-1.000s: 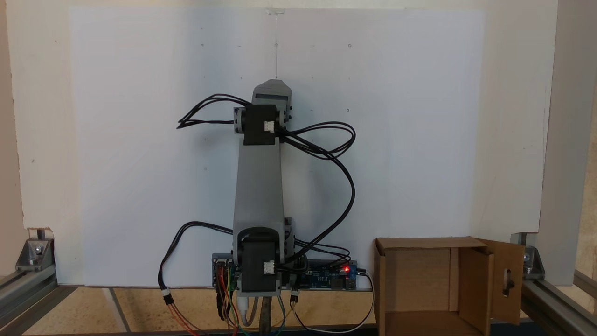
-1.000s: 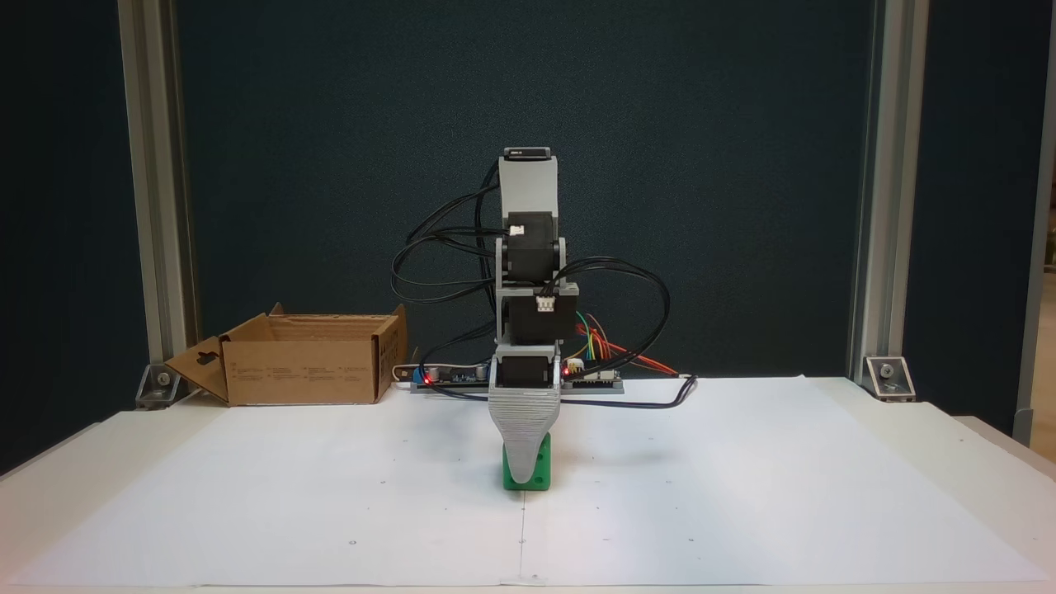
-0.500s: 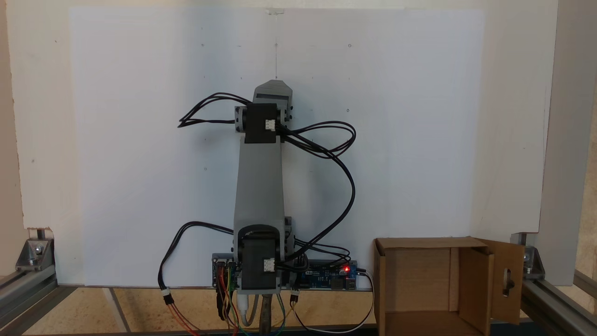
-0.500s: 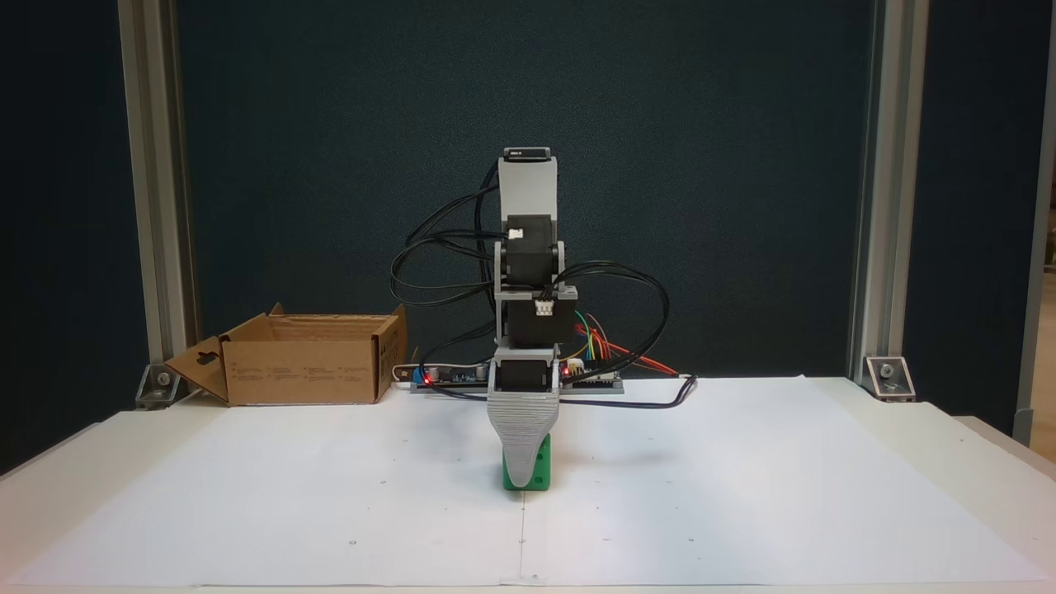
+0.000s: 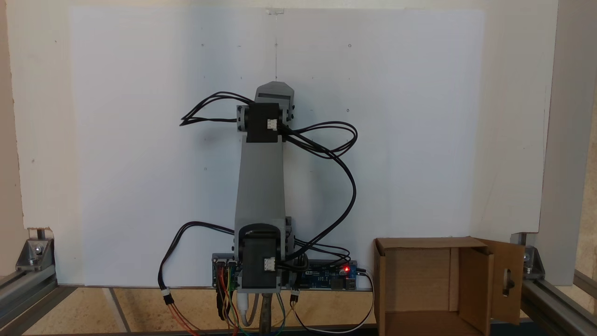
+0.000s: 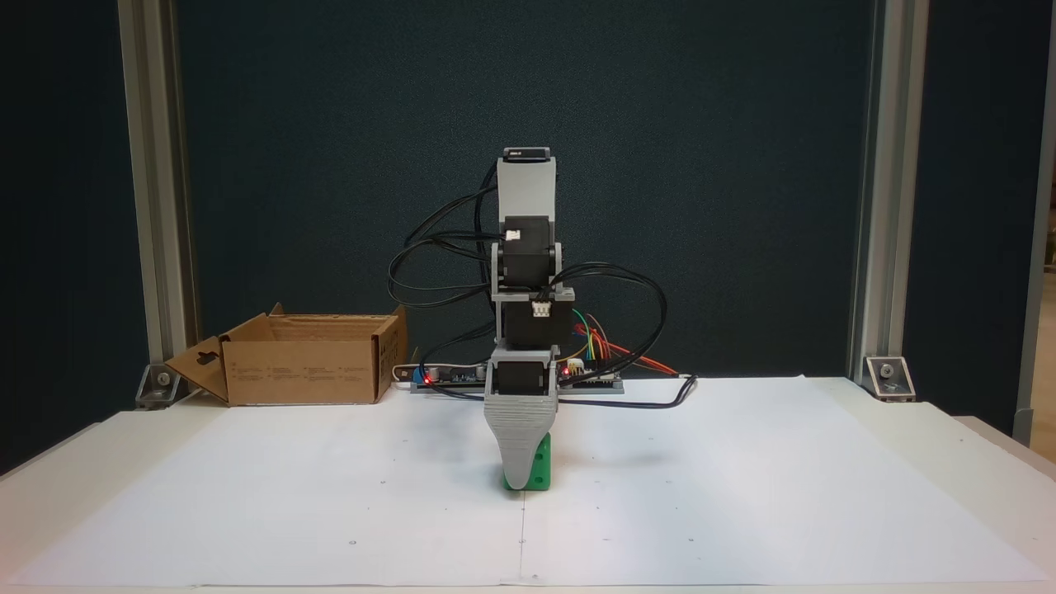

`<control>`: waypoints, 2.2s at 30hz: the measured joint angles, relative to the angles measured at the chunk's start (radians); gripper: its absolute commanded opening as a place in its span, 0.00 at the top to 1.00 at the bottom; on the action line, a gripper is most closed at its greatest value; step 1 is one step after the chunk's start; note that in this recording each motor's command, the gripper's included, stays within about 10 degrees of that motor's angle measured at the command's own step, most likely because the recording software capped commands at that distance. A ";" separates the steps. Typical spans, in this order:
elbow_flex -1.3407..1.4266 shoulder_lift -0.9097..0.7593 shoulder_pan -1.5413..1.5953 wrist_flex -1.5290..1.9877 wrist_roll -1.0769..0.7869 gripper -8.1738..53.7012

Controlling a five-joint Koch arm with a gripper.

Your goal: Grasp a green dice and put it in the bin.

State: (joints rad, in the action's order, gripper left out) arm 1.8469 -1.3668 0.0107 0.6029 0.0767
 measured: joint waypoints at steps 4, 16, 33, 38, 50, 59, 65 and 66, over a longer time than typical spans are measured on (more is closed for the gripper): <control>0.000 0.000 -0.009 -0.002 0.000 0.68; -0.273 -0.028 -0.043 0.313 0.000 0.68; -0.765 -0.255 -0.298 0.801 -0.023 0.68; -0.765 -0.255 -0.655 0.801 -0.189 0.68; -0.795 -0.137 -1.525 0.601 -0.436 0.68; -0.795 0.075 -1.962 0.437 -0.557 0.68; -0.638 0.109 -1.973 0.362 -0.597 0.68; -0.609 0.109 -1.973 0.336 -0.598 0.68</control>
State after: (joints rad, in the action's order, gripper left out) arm 1.2379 -1.2579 -1.9620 0.9388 -0.5216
